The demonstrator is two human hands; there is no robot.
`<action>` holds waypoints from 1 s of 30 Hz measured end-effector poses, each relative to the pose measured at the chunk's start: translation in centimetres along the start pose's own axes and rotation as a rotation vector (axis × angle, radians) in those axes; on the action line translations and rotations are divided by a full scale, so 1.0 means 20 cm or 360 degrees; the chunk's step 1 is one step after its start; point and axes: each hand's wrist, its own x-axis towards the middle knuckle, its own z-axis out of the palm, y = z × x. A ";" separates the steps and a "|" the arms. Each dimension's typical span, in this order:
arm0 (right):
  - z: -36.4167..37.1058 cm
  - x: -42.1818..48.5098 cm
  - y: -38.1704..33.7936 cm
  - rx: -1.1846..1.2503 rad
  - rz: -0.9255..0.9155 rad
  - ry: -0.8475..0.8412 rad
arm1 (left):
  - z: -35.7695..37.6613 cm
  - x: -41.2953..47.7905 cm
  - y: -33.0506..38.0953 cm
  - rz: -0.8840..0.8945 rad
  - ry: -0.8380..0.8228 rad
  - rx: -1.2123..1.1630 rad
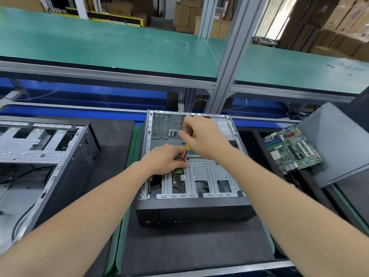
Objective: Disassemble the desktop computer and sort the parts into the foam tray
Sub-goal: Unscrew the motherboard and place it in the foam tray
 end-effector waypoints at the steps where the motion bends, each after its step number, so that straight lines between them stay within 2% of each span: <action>1: 0.04 -0.01 -0.04 0.0231 0.0142 0.0162 | 0.01 0.00 0.00 -0.0017 0.0016 -0.0018; 4: 0.15 0.02 -0.19 0.1119 0.0668 0.0575 | 0.01 0.00 0.00 -0.0020 0.0055 -0.0038; 5: 0.18 0.03 -0.22 0.1268 0.0760 0.0674 | 0.01 -0.01 0.00 -0.0011 0.0059 -0.0040; 10: 0.21 0.07 -0.22 0.1552 0.0764 0.0874 | -0.01 -0.02 0.01 0.0012 0.0043 -0.0037; 20: 0.12 0.06 0.01 0.2239 0.0578 0.0236 | -0.01 -0.01 -0.02 0.0061 0.0000 0.0026; 26: 0.14 0.11 -0.03 0.2028 0.0290 -0.0171 | -0.01 -0.01 -0.03 0.0042 -0.0016 0.0108; 30: 0.12 0.11 -0.05 0.2025 0.0344 -0.0227 | -0.01 -0.01 -0.02 0.0039 0.0005 0.0099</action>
